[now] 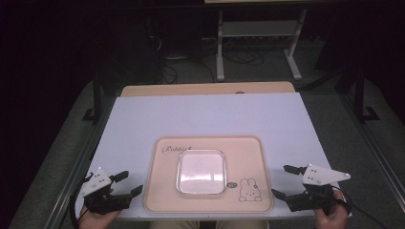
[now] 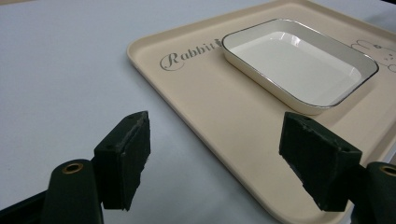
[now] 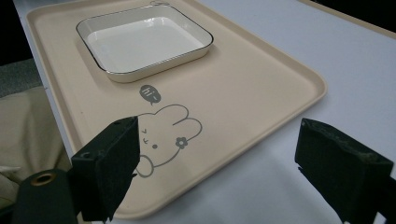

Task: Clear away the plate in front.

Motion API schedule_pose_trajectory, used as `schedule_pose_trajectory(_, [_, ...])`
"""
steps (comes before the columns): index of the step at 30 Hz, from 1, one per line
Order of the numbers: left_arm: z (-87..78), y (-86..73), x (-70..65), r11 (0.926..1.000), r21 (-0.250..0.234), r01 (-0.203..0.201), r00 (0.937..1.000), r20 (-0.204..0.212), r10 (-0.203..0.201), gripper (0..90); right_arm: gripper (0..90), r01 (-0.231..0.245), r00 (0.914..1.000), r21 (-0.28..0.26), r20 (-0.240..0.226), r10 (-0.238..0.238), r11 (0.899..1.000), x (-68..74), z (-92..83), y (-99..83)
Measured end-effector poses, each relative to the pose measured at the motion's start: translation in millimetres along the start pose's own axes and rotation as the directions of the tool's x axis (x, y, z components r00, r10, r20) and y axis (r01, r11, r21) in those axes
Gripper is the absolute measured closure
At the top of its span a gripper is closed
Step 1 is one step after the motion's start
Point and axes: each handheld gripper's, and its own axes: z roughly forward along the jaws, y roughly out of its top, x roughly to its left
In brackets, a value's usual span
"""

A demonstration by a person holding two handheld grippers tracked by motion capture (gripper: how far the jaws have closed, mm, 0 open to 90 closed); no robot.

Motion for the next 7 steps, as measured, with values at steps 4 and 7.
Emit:
schedule_pose_trajectory(4, [0.5, -0.6, 1.5, 1.0, 0.002, -0.003, 1.0, 0.0, 0.003, 24.4, 13.2, 0.0, 1.0, -0.001, 0.001, 0.0, 1.0, 0.3, -0.2, 0.0])
schedule_pose_trajectory(7, [1.1, -1.1, 2.8, 1.0, 0.003, -0.002, 1.0, -0.003, 0.002, 24.4, 13.1, 0.001, 1.0, -0.003, 0.001, -0.001, 1.0, -0.2, -0.1, -0.1])
